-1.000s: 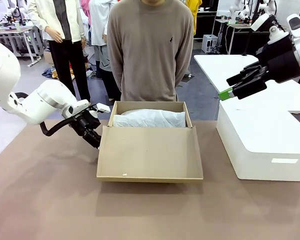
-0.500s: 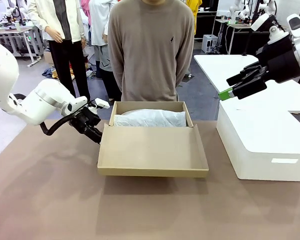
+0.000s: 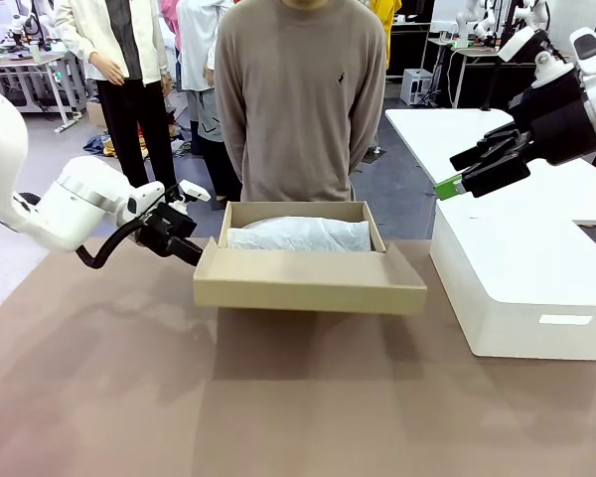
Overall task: Pack the shoes into the box.
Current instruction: Close the Shoes Box.
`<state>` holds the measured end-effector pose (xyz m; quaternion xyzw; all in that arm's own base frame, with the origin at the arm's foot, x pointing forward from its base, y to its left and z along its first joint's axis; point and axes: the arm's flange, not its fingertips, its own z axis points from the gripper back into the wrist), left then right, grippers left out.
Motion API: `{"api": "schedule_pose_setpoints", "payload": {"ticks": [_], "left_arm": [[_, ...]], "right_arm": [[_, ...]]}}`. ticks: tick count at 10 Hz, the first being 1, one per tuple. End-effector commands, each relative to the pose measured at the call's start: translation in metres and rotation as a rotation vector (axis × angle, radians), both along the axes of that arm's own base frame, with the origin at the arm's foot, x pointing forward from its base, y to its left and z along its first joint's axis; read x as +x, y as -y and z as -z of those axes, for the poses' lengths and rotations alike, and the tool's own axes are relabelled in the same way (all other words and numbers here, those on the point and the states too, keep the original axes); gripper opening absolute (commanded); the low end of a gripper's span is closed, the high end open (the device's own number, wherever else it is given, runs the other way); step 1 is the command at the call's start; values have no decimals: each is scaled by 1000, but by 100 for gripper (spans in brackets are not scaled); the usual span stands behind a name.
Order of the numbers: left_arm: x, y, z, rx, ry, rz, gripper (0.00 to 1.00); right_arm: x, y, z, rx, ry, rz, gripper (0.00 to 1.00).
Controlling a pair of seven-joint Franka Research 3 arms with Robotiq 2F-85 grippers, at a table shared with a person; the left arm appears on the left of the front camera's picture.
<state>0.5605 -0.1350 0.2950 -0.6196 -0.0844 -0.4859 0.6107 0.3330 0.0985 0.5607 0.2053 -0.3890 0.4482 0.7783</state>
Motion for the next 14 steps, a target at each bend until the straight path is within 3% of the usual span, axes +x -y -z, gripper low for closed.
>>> {"api": "schedule_pose_setpoints", "payload": {"ticks": [1,6,11,12,14], "left_arm": [[-8,-1,-13,-48,-26,-115,0],[-18,-7,-52,-66,101,-307,0],[-14,-12,-86,129,391,-566,0],[-9,-14,-86,161,411,-601,0],[-2,-18,-94,124,380,-557,0]], "right_arm": [[2,0,0,12,7,-15,100],[2,0,0,12,7,-15,100],[2,0,0,12,7,-15,100],[2,0,0,12,7,-15,100],[2,0,0,12,7,-15,100]]}}
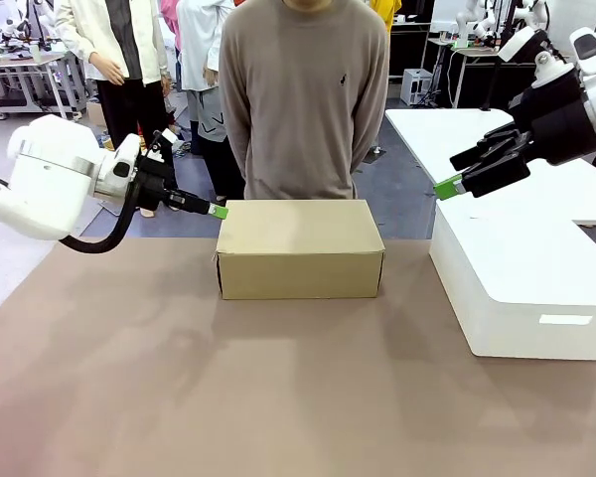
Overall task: Pack the shoes into the box.
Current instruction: Close the Shoes Box, then press down on the lid of the Shoes Box.
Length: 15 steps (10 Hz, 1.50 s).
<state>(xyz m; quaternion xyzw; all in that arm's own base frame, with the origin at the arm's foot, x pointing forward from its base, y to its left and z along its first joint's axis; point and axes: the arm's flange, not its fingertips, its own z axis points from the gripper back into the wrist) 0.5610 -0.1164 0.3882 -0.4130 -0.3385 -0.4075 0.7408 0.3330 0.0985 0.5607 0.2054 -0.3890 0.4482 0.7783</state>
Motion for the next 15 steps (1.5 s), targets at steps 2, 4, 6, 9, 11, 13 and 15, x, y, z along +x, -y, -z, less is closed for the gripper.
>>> {"api": "schedule_pose_setpoints", "payload": {"ticks": [2,4,6,9,11,13,15], "left_arm": [[-2,1,-1,-31,-14,33,0],[-2,1,-1,-31,-14,33,0],[-2,1,-1,-31,-14,33,0],[-2,1,-1,-31,-14,33,0],[-2,2,0,-22,-11,27,0],[-19,9,-27,116,44,35,13],[-38,15,-66,228,59,60,51]], "right_arm": [[2,0,0,12,7,-15,100],[2,0,0,12,7,-15,100],[2,0,0,12,7,-15,100],[2,0,0,12,7,-15,100],[2,0,0,12,7,-15,100],[9,-7,-4,-23,-50,0,100],[33,-28,-20,-51,-109,-40,100]]}}
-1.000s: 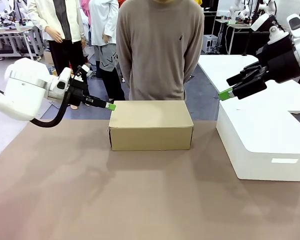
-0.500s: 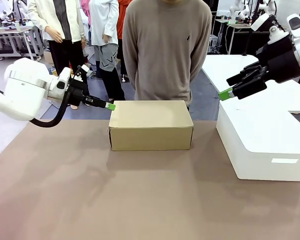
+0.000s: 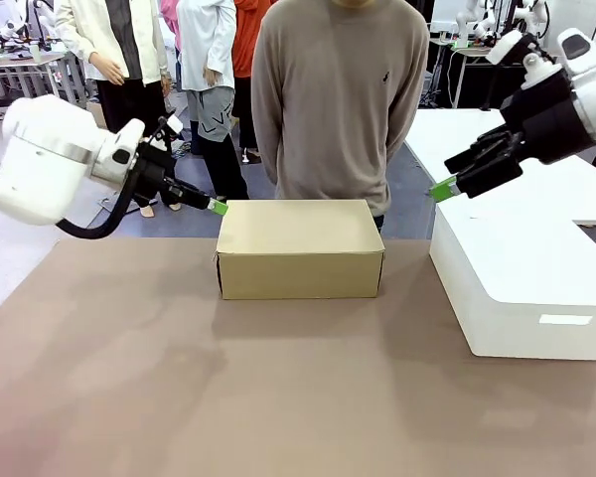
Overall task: Pack the shoes into the box.
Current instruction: Press down on the lid of the Shoes Box.
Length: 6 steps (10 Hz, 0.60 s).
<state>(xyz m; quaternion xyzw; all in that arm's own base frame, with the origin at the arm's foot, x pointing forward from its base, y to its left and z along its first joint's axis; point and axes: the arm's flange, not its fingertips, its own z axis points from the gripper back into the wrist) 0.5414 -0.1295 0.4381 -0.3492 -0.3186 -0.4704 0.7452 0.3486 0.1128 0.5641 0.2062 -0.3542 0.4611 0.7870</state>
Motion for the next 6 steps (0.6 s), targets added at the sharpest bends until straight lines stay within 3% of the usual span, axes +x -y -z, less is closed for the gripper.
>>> {"api": "schedule_pose_setpoints", "payload": {"ticks": [1,2,3,5,6], "left_arm": [[-27,3,-33,116,-13,3,70],[-36,3,-47,160,-12,12,90],[-44,2,-57,210,-26,24,100],[-63,-2,-74,303,-48,22,100],[-70,-4,-80,328,-51,14,100]], "right_arm": [[29,-24,-23,-41,-76,-12,81],[42,-35,-29,-67,-77,-9,61],[54,-46,-34,-90,-84,-3,41],[81,-71,-31,-156,-90,24,2],[93,-80,-26,-182,-89,38,0]]}}
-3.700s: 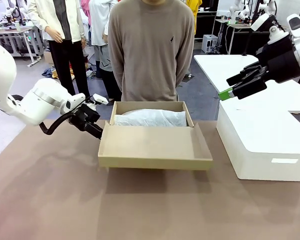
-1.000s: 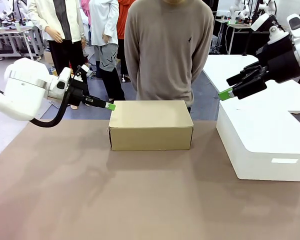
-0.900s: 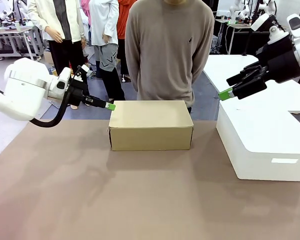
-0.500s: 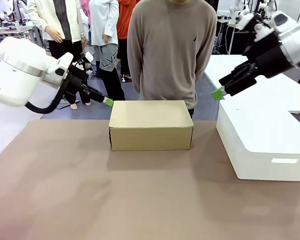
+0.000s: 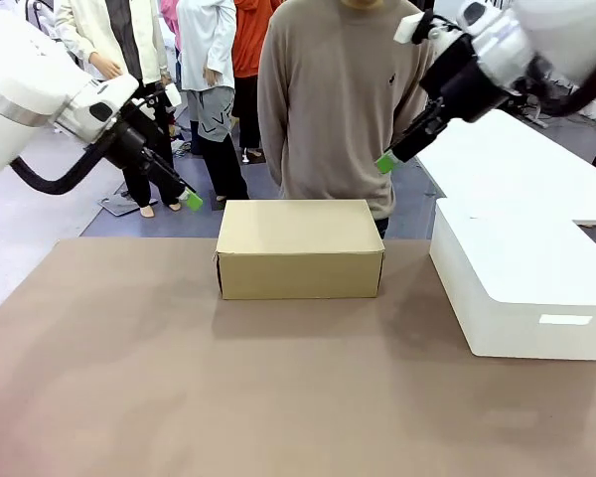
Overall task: Pack the shoes into the box.
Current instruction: Press down on the lid of the Shoes Box.
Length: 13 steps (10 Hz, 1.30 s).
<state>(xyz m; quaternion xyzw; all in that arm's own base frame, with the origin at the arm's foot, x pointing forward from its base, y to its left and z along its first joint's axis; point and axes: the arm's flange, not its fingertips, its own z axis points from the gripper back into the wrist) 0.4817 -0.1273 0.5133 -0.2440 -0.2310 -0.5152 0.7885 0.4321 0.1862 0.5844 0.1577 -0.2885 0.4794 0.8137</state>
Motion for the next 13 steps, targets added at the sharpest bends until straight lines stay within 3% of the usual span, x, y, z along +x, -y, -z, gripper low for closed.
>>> {"api": "schedule_pose_setpoints", "payload": {"ticks": [1,5,7,8,13], "left_arm": [[-19,-1,-10,58,-29,-13,100],[-52,2,-24,210,-20,-14,100],[-41,5,-13,199,25,-12,100],[-47,5,-25,197,-8,0,100],[-47,5,-25,197,-8,0,100]], "right_arm": [[20,-16,0,-33,-30,40,0],[53,-46,26,-106,-39,54,0],[46,-43,26,-107,-18,36,0],[50,-45,36,-95,-46,20,0],[50,-45,36,-95,-46,20,0]]}}
